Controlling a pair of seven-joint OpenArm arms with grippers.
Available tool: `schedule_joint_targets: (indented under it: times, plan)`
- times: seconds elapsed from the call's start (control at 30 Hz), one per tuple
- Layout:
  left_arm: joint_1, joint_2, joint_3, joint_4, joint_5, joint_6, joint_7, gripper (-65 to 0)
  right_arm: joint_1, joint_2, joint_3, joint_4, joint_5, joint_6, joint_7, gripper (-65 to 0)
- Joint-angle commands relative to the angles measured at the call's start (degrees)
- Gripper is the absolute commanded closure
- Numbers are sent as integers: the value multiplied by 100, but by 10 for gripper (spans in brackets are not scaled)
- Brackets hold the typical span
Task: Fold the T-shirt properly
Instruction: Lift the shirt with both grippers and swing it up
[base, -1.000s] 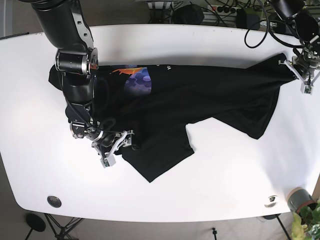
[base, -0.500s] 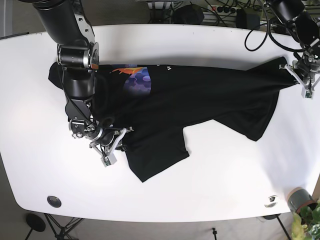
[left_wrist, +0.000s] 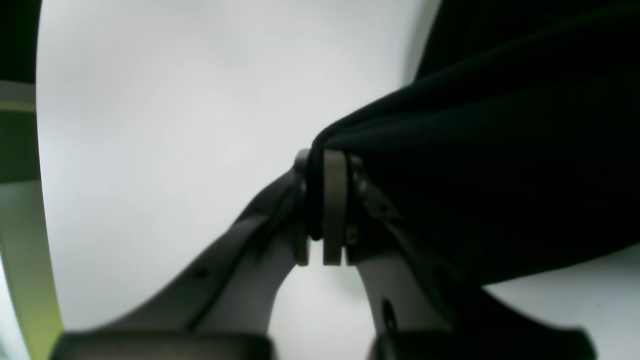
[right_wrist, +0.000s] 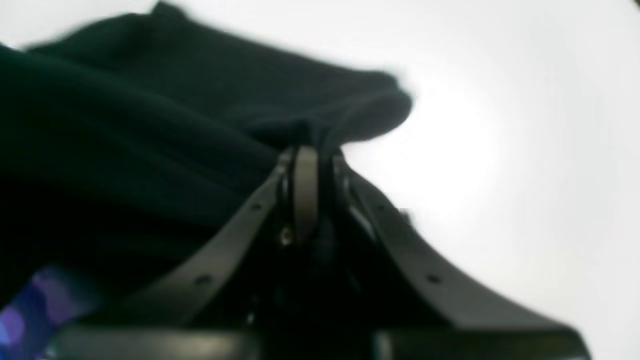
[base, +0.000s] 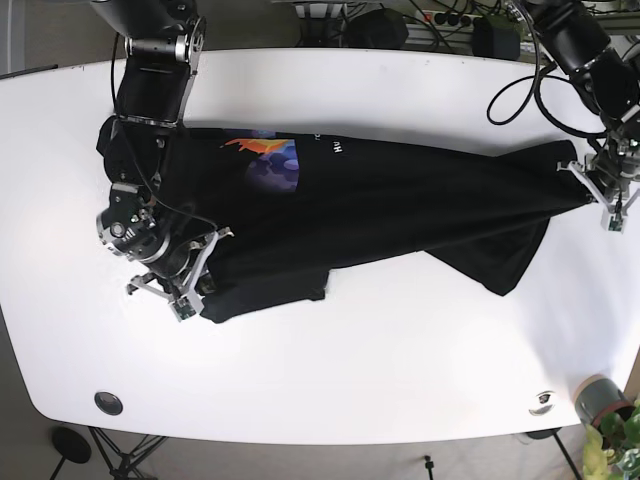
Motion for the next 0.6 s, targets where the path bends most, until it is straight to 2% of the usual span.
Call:
schedule_joint_targets:
  times: [0.0, 0.13, 0.57]
  plan:
    - [-246, -148, 181, 264, -33, 38, -94, 0, 131, 41, 61, 582, 9, -28, -85, -21]
    - [-668, -148, 691, 316, -33, 38, -85, 0, 166, 76, 61, 916, -26, -28, -348, -21]
    - [-2119, -139, 2309, 255, -60, 38, -120, 0, 1106, 683, 87, 996, -26, -63, -542, -21]
